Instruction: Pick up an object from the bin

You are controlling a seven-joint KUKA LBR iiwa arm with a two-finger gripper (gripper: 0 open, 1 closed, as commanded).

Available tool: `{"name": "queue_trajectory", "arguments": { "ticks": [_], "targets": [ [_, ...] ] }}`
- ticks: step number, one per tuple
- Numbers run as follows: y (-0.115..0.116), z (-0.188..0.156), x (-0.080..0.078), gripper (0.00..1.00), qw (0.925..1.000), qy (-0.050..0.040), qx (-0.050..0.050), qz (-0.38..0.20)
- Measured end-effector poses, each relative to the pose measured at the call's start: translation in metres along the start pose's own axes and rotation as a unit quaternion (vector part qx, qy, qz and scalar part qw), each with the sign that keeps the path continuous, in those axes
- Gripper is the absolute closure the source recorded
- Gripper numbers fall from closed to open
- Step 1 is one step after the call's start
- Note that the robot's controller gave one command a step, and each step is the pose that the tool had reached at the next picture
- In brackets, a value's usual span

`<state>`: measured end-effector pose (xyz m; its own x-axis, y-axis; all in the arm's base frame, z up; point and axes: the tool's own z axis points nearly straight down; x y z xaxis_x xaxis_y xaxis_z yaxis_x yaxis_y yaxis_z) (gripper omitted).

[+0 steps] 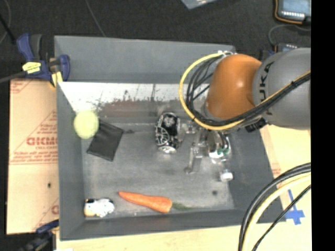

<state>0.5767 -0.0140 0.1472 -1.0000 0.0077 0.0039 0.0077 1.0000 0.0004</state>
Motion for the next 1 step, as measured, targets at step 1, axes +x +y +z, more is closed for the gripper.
{"name": "queue_trajectory", "arguments": {
  "ticks": [1],
  "targets": [
    [-0.0001, -0.0045, -0.0006, 0.00, 1.0000, -0.0028, 0.000, 0.000]
  ]
}}
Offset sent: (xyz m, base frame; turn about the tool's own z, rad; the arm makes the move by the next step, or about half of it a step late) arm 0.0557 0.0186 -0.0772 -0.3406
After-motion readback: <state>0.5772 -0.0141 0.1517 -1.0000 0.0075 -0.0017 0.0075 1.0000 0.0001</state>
